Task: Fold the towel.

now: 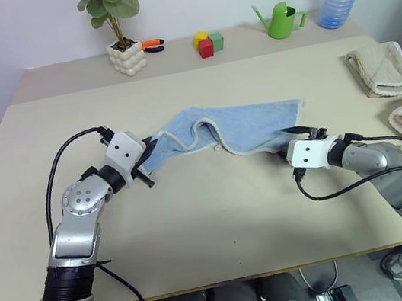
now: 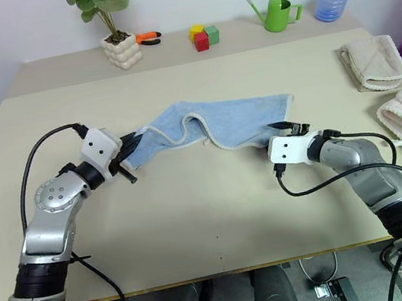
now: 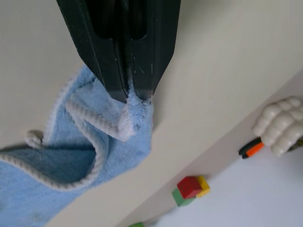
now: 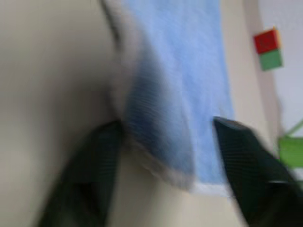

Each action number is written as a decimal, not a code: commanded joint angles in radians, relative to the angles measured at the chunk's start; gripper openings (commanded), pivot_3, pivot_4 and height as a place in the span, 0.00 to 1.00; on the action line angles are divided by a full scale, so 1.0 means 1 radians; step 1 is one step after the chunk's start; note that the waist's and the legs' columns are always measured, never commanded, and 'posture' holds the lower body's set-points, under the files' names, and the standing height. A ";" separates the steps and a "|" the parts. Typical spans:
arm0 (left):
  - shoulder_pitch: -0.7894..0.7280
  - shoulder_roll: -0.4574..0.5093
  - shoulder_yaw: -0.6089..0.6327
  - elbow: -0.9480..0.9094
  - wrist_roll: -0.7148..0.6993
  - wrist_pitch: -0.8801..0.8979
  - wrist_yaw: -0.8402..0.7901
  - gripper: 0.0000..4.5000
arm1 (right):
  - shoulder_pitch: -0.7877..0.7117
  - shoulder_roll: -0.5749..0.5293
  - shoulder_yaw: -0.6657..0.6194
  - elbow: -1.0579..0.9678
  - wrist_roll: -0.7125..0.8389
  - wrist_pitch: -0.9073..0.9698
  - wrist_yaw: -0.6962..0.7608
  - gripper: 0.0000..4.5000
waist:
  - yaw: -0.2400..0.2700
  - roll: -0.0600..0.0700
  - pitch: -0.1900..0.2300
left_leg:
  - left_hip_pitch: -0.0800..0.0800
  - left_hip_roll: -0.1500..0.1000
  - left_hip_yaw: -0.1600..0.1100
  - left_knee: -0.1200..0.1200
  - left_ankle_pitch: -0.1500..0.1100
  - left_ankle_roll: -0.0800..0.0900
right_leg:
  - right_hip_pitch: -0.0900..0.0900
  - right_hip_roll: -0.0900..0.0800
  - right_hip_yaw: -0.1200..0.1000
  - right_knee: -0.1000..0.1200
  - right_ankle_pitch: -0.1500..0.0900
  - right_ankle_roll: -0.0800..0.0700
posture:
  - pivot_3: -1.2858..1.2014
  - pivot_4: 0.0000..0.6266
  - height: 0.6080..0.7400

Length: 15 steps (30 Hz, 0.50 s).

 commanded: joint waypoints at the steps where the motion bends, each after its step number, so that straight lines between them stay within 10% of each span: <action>1: 0.003 0.008 0.012 -0.042 -0.008 -0.013 0.007 0.00 | -0.024 0.004 -0.009 -0.008 0.011 -0.022 0.014 0.25 | 0.001 0.000 0.000 | 0.000 0.000 0.000 0.000 0.000 0.000 | 0.000 0.000 0.000 0.000 0.000 0.000 | 0.52 0.24 0.94; 3: 0.009 0.009 0.013 -0.047 -0.008 -0.011 0.007 0.00 | -0.022 0.006 -0.018 -0.017 0.024 -0.020 0.020 0.02 | 0.002 0.000 0.000 | 0.000 0.000 0.000 0.000 0.000 0.000 | 0.000 0.000 0.000 0.000 0.000 0.000 | 0.52 0.24 0.94; 15: -0.104 0.028 0.166 0.086 -0.047 -0.072 0.098 0.00 | -0.119 0.015 -0.164 -0.108 0.159 0.110 0.023 0.00 | 0.003 0.000 0.000 | 0.000 0.000 0.001 0.000 0.000 0.000 | -0.001 0.000 0.000 0.000 0.000 0.000 | 0.52 0.24 0.94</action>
